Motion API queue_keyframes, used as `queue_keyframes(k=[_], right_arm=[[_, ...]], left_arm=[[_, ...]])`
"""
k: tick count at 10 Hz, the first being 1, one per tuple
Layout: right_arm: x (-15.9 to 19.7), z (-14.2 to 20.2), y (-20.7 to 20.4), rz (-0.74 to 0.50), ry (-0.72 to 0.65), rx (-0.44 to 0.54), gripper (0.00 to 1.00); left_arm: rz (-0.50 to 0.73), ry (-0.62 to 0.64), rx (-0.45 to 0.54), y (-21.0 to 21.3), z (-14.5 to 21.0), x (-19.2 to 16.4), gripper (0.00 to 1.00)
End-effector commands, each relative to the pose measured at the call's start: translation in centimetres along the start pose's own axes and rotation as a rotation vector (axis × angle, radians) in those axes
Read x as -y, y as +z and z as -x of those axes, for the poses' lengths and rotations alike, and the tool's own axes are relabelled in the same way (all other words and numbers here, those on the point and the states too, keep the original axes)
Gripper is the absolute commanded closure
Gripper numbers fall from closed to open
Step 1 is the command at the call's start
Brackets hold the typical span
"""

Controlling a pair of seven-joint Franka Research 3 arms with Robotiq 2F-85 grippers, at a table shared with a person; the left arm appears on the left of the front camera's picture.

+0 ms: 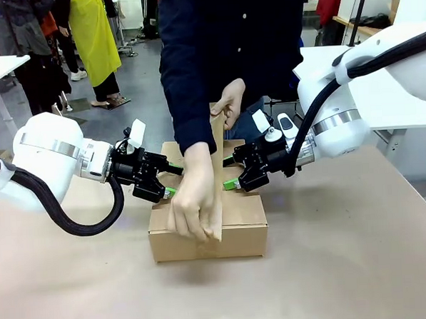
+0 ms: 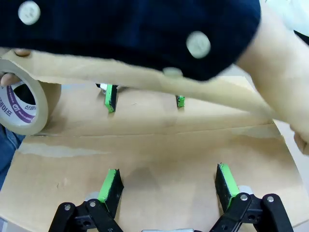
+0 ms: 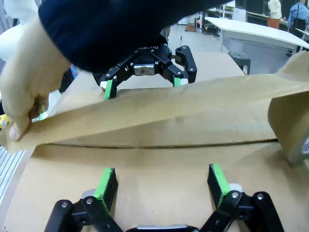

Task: Pack the gift set into the box.
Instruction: Press and hold the closed box until the human finishes sealing it.

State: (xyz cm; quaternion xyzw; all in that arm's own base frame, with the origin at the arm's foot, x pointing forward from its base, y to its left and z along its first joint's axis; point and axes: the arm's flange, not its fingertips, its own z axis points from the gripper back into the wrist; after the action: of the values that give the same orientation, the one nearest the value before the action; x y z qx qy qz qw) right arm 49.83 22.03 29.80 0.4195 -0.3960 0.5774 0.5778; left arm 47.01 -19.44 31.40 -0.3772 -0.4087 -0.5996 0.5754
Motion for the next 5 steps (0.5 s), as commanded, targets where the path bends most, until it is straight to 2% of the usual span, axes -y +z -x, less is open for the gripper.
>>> queue_keyframes(k=[1,5], right_arm=[[0.01,0.07,-0.08,0.005,0.002,0.0,0.0],[0.01,0.07,-0.08,0.005,0.002,0.0,0.0]], left_arm=[[0.005,-0.002,0.003,-0.02,0.3,0.21,0.0],[0.005,-0.002,0.003,-0.02,0.3,0.21,0.0]])
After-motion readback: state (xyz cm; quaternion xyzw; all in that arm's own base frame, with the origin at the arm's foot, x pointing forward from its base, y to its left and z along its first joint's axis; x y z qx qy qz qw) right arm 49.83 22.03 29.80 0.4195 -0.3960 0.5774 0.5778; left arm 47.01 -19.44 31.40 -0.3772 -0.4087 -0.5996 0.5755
